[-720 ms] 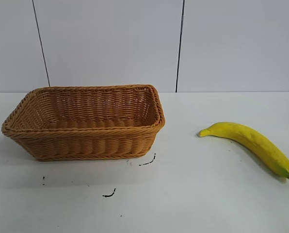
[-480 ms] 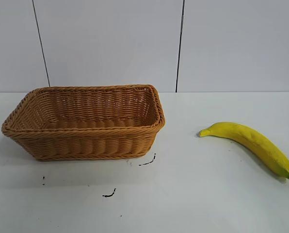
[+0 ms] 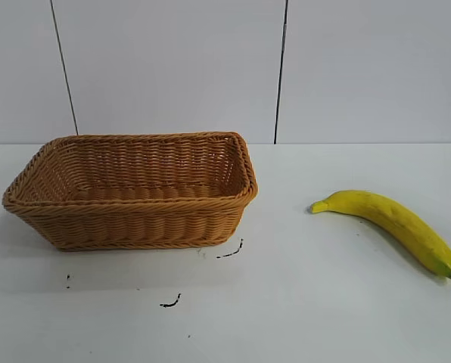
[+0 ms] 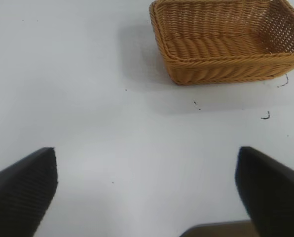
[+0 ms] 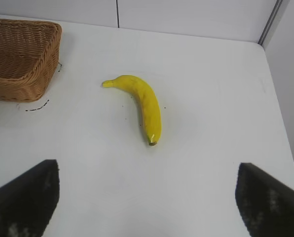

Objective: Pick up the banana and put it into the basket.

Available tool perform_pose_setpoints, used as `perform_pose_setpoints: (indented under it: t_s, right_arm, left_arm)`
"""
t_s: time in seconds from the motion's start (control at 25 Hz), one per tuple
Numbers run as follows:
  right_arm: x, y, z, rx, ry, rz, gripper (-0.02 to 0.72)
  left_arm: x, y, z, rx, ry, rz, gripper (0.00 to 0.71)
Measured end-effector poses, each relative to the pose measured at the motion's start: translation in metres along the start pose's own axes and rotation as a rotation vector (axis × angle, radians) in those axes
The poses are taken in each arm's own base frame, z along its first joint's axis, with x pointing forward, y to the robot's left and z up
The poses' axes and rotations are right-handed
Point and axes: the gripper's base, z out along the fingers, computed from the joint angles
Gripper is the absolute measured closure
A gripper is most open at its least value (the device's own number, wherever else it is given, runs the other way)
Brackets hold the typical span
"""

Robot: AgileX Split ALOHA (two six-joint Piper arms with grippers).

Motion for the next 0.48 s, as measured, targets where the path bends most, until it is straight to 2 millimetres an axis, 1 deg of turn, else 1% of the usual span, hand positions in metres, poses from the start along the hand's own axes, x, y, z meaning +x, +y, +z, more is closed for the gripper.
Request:
perform_pose_setpoints:
  t_s: [0.08, 0.12, 0.24, 0.28, 0.36, 0.4, 0.48]
  right_arm:
    - [-0.03, -0.002, 0.015, -0.002, 0.062, 0.001, 0.008]
    - [-0.042, -0.003, 0.024, -0.004, 0.091, -0.006, 0.008]
    - [-0.078, -0.006, 0.062, -0.014, 0.223, -0.034, 0.008]
    - [-0.085, -0.007, 0.075, -0.019, 0.267, -0.043, 0.008]
    - [-0.101, -0.009, 0.108, -0.032, 0.376, -0.061, 0.008]
    - [-0.105, -0.01, 0.126, -0.041, 0.44, -0.072, 0.008]
    - [-0.114, -0.012, 0.156, -0.057, 0.529, -0.094, 0.008]
  left_arm:
    - [0.0, 0.0, 0.0, 0.0, 0.0, 0.0, 0.015]
    - [0.0, 0.0, 0.0, 0.0, 0.0, 0.0, 0.015]
    - [0.0, 0.0, 0.0, 0.0, 0.0, 0.0, 0.015]
    - [0.0, 0.0, 0.0, 0.0, 0.0, 0.0, 0.015]
    - [0.0, 0.0, 0.0, 0.0, 0.0, 0.0, 0.015]
    - [0.0, 0.0, 0.0, 0.0, 0.0, 0.0, 0.015]
    - [0.0, 0.0, 0.0, 0.0, 0.0, 0.0, 0.015]
